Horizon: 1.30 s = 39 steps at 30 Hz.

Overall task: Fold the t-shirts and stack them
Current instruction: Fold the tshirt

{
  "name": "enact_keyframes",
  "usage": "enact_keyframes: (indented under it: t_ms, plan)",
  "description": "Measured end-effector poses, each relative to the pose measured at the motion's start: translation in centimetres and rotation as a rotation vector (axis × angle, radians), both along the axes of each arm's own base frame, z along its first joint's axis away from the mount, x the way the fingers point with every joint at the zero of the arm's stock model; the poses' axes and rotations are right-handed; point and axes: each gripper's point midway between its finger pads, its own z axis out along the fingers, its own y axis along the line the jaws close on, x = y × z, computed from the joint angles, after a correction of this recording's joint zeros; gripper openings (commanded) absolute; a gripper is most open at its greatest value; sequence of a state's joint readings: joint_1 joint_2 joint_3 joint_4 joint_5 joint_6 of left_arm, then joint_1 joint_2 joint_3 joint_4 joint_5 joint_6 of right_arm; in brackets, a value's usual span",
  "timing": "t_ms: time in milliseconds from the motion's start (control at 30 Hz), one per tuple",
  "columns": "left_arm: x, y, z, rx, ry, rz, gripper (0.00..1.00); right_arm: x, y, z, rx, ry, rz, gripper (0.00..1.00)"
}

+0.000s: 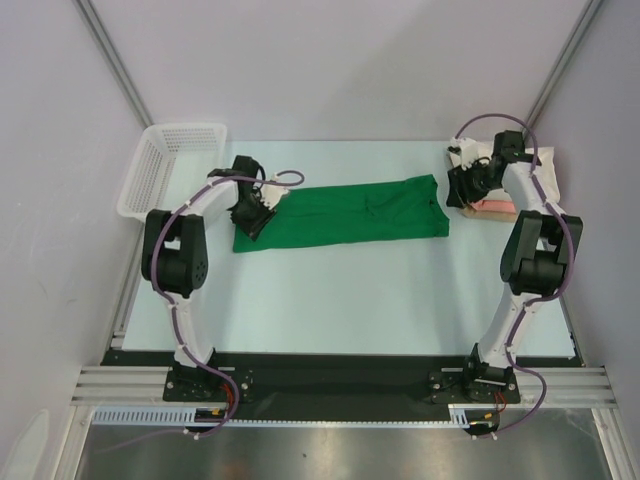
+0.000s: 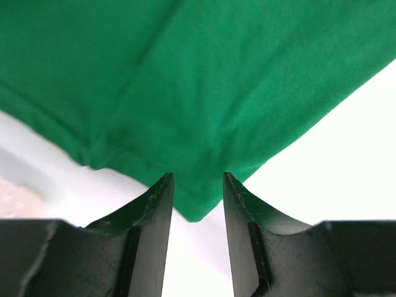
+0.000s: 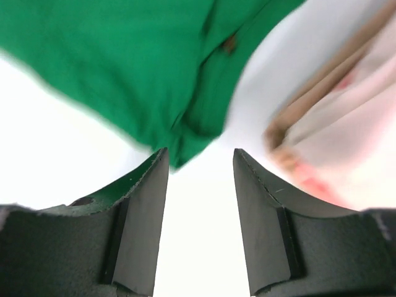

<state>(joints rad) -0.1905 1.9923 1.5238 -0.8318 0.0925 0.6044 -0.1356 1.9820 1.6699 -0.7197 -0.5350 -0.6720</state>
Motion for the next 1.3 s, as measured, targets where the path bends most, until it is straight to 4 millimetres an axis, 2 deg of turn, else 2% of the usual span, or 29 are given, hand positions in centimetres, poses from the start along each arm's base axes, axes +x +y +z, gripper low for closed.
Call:
enact_keyframes:
  t_ms: [67,167,300,433,733,1000,1100,1200,1300]
  plan:
    - [-0.4,0.1,-0.9,0.006,0.026,0.001,0.42,-1.5,-0.6,-0.6,0.011,0.055,0.027,0.52]
    - [-0.6,0.1,-2.0,0.011,0.049,0.002,0.42,-3.0,-0.4,-1.5,0.046,0.134,0.090,0.52]
    - [-0.6,0.2,-2.9,0.016,0.066,0.003,0.41,-4.4,-0.5,-3.2,0.076,0.214,0.125,0.52]
    - [-0.6,0.3,-3.0,0.021,0.067,0.005,0.41,-5.3,-1.1,-4.9,0.085,0.271,0.131,0.53]
    - [-0.6,0.4,-3.0,0.033,0.068,0.005,0.40,-5.5,-1.4,-6.2,0.090,0.295,0.141,0.53]
    - [-0.5,0.4,-3.1,0.040,0.079,0.005,0.40,-5.5,-0.8,-7.9,0.107,0.328,0.158,0.51]
    - [-0.6,0.4,-3.1,0.044,0.079,0.004,0.40,-5.5,-0.5,-8.4,0.107,0.336,0.166,0.41]
    - [-0.6,0.4,-3.1,0.045,0.078,0.003,0.40,-5.1,-0.4,-8.6,0.111,0.335,0.170,0.39]
    - [-0.6,0.4,-3.1,0.045,0.078,0.003,0.40,-4.6,-0.2,-8.5,0.115,0.324,0.176,0.29]
